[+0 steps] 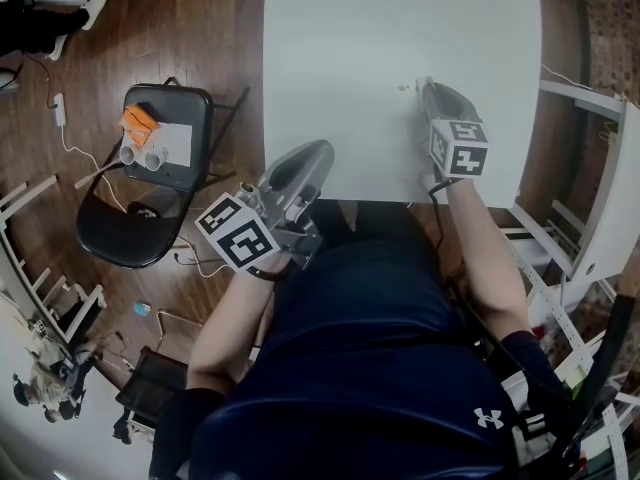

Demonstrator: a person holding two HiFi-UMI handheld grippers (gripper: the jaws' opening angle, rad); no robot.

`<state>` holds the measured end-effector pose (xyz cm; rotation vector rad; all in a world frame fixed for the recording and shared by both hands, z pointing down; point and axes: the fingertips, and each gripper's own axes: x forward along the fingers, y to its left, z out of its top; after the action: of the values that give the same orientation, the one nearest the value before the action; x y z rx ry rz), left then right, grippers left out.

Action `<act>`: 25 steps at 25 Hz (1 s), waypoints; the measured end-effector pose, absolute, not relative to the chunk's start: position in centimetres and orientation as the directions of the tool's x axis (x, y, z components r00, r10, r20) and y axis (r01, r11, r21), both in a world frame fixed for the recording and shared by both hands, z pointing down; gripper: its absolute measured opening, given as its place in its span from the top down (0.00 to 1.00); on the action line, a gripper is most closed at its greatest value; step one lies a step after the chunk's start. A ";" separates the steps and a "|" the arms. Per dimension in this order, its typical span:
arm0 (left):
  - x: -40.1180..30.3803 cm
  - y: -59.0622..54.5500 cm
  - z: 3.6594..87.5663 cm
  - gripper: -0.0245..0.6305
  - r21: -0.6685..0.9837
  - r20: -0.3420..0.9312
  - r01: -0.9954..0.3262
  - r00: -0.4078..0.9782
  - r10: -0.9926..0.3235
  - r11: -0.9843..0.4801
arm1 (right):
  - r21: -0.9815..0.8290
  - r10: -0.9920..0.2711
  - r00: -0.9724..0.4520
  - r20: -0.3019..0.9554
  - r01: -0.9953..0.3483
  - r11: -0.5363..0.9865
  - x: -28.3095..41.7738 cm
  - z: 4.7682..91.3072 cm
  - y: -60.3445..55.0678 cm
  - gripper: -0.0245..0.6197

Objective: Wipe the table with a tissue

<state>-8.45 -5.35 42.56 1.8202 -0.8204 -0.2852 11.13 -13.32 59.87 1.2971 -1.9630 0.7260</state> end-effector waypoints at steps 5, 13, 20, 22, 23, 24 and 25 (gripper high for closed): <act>-8.8 -5.5 42.5 0.92 0.895 0.186 -0.399 0.739 -0.648 -0.198 | -0.089 -0.561 -0.290 0.775 -0.930 0.357 10.0 59.9 -13.2 0.92; -10.0 -5.0 42.2 0.92 0.897 0.181 -0.393 0.744 -0.643 -0.202 | -0.092 -0.560 -0.285 0.778 -0.933 0.347 8.6 60.0 -12.9 0.92; -11.1 -4.9 42.2 0.92 0.898 0.179 -0.389 0.751 -0.636 -0.207 | -0.086 -0.561 -0.279 0.779 -0.935 0.345 7.0 60.1 -12.5 0.92; -11.0 -5.0 42.1 0.92 0.897 0.181 -0.390 0.753 -0.633 -0.208 | -0.088 -0.560 -0.280 0.780 -0.935 0.344 6.9 60.2 -12.5 0.92; -10.9 -5.1 42.1 0.92 0.897 0.182 -0.391 0.754 -0.631 -0.208 | -0.091 -0.559 -0.282 0.780 -0.934 0.345 6.8 60.3 -12.5 0.92; -10.9 -5.0 42.1 0.92 0.896 0.183 -0.391 0.756 -0.629 -0.209 | -0.093 -0.559 -0.285 0.779 -0.933 0.347 6.6 60.3 -12.4 0.92; -11.1 -4.9 42.1 0.92 0.896 0.183 -0.391 0.757 -0.628 -0.210 | -0.094 -0.558 -0.288 0.778 -0.932 0.350 6.2 60.3 -12.3 0.92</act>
<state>-11.07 -4.94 42.07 1.8345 -0.7880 -0.2639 6.23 -12.30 60.26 1.2954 -1.9636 0.7355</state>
